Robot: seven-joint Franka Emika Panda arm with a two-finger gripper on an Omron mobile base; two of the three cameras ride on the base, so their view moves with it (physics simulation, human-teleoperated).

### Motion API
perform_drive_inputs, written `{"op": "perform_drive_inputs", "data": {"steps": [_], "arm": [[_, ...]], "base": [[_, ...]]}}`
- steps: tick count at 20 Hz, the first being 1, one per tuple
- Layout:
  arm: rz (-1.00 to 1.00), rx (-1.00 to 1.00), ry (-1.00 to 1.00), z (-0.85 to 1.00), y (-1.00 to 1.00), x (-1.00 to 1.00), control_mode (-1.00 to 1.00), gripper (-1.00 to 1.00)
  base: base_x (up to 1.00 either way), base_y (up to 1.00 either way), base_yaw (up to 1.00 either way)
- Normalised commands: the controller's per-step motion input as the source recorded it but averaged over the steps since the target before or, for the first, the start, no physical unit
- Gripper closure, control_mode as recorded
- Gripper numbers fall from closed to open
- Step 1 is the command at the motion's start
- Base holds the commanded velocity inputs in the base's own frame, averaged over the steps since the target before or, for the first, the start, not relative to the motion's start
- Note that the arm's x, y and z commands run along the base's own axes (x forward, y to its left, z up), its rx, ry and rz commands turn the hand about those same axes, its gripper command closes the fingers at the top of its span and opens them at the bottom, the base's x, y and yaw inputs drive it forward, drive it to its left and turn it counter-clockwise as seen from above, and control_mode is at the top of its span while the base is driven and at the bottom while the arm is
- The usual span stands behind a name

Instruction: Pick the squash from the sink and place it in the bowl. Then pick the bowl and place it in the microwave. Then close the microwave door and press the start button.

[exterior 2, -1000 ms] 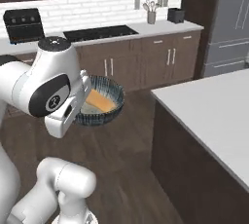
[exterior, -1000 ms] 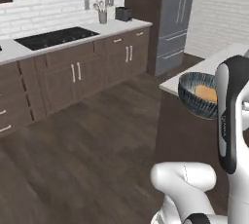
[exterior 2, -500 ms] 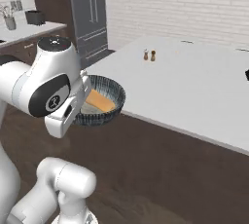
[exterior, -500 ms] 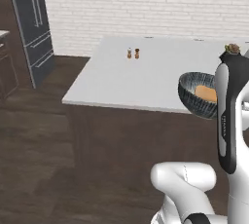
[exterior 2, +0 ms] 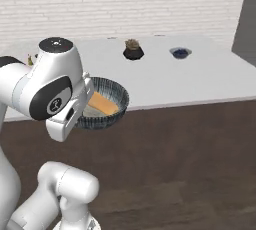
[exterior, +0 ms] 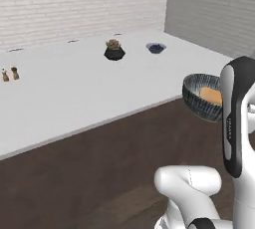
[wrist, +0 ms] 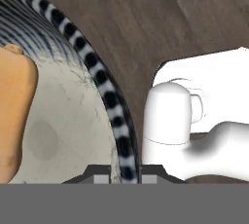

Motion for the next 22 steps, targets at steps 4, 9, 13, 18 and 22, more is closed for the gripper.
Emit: {"op": "perform_drive_inputs", "data": {"steps": [4,9,13,18,22], "arm": [[0.00,0.00,0.00,0.00,0.00,0.00,1.00,1.00],[0.00,0.00,0.00,0.00,0.00,0.00,1.00,1.00],[0.00,0.00,0.00,0.00,0.00,0.00,1.00,1.00],[0.00,0.00,0.00,0.00,0.00,0.00,1.00,1.00],[0.00,0.00,0.00,0.00,0.00,0.00,1.00,1.00]], "base": [[0.00,0.00,-1.00],[0.00,0.00,-1.00],[0.00,0.00,-1.00],[0.00,0.00,-1.00],[0.16,0.11,-0.95]]}}
